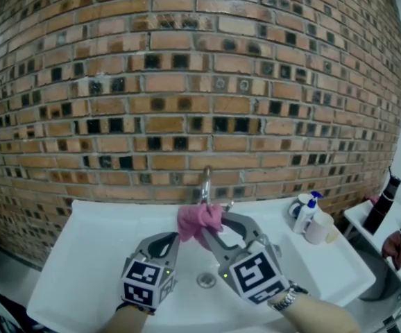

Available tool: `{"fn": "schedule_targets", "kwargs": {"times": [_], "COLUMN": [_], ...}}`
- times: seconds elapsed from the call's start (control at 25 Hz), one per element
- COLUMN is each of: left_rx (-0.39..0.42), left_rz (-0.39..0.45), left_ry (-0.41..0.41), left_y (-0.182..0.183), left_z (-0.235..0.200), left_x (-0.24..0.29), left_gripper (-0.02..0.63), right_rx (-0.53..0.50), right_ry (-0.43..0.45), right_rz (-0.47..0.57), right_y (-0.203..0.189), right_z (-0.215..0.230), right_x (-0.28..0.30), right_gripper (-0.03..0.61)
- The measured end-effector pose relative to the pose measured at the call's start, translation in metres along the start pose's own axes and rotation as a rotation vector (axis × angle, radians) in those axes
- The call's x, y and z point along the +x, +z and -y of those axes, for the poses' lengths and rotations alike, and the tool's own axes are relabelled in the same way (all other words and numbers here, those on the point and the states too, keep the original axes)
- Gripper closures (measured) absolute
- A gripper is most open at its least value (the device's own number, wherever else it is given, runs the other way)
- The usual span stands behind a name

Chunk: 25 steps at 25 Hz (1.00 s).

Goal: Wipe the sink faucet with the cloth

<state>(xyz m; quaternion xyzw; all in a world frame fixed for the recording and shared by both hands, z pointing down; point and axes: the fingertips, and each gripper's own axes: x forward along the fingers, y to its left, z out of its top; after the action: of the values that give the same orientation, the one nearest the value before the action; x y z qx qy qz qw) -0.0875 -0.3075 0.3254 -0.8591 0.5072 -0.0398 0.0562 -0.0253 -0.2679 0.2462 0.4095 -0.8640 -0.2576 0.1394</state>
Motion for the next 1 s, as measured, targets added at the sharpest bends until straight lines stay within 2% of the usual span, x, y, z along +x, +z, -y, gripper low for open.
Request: {"fn": "schedule_targets", "kwargs": {"times": [0.24,1.0], "left_rx": [0.001,-0.006], "left_rz": [0.0,0.009], "left_ry": [0.0,-0.001], "left_y": [0.0,0.002], "left_z": [0.001,0.0], "left_x": [-0.001,-0.001], "left_gripper": [0.603,0.603], "right_rx": [-0.029,0.006], "right_ry": [-0.053,-0.154], "right_rz": [0.005,0.028], "right_y": [0.009,0.035], "right_z": [0.017,0.067], "right_x": [0.01,0.034], "right_gripper": [0.476,0.474]}}
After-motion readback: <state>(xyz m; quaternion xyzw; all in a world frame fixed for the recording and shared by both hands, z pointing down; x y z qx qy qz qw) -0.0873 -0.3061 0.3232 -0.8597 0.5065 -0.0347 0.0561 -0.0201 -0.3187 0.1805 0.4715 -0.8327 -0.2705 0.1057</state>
